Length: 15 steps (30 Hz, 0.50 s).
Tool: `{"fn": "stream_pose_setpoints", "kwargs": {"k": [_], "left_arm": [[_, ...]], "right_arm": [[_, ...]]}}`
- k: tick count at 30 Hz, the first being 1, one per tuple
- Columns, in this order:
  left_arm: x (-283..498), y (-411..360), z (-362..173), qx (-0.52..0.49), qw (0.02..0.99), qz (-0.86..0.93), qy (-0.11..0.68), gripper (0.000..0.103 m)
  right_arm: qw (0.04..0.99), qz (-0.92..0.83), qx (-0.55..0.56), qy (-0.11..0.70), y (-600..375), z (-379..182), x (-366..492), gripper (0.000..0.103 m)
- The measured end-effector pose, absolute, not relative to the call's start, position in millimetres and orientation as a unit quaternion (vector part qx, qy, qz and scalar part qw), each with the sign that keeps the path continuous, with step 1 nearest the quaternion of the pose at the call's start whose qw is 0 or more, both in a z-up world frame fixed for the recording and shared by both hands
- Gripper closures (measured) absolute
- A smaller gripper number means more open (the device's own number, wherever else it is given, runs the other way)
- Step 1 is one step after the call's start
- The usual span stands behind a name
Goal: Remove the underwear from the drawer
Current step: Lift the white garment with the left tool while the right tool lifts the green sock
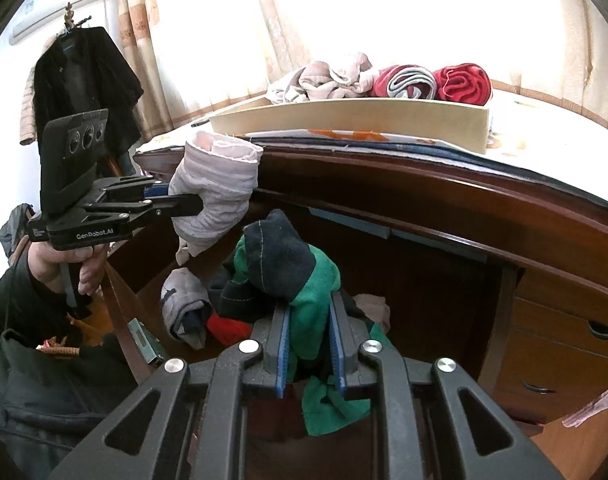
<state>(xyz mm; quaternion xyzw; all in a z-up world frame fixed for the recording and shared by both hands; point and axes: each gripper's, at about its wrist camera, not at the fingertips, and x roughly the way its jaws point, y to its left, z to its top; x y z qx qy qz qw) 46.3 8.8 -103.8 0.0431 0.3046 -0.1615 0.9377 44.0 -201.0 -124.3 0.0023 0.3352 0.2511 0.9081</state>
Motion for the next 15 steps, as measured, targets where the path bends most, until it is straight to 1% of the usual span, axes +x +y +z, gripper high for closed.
{"fn": "stream_pose_setpoints", "kwargs": {"k": [15], "left_arm": [[37.2, 17.3, -99.0, 0.020, 0.953, -0.154, 0.262, 0.079]], "right_arm": [[0.921, 0.253, 0.024, 0.296, -207.0, -118.5, 37.1, 0.084]]}}
